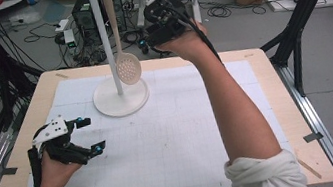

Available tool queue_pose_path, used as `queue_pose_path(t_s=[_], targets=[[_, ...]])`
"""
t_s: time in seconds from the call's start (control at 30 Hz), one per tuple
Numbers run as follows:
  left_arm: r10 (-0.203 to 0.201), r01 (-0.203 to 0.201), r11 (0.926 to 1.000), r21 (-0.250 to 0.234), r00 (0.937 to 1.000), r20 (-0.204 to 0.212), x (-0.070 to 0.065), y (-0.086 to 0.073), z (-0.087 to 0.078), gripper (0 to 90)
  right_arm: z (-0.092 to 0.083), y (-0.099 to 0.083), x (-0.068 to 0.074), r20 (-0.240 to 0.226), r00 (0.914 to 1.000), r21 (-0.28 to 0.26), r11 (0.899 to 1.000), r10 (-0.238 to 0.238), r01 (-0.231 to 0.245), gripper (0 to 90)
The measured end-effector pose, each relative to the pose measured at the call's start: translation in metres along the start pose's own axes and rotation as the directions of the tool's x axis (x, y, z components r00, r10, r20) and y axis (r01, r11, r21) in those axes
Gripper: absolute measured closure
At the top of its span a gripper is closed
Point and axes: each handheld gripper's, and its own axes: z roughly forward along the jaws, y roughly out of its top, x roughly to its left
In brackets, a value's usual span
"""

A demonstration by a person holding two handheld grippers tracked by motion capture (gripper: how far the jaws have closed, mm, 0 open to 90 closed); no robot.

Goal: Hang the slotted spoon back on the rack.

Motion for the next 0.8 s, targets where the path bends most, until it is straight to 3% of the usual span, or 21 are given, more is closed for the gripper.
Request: queue_pose_path(t_s=[0.23,0.53,0.8], targets=[[-0.001,0.001,1.0,0.005,1.0,0.002,0.0,-0.001,0.002,1.7,-0.015,-0.036,0.001,-0.006,0.9996,-0.04,0.999,0.027,-0.027,32.8],[0.0,0.0,0.9999,0.011,1.0,0.007,-0.001,-0.001,0.005,1.7,-0.025,-0.065,0.005,-0.012,0.9995,-0.077,0.997,0.031,-0.031,29.7],[-0.005,0.006,0.9999,-0.013,0.9998,0.017,0.0,0.0,0.002,1.7,-0.039,-0.092,0.011,-0.035,0.9985,-0.141,0.989,0.042,-0.046,26.8]])
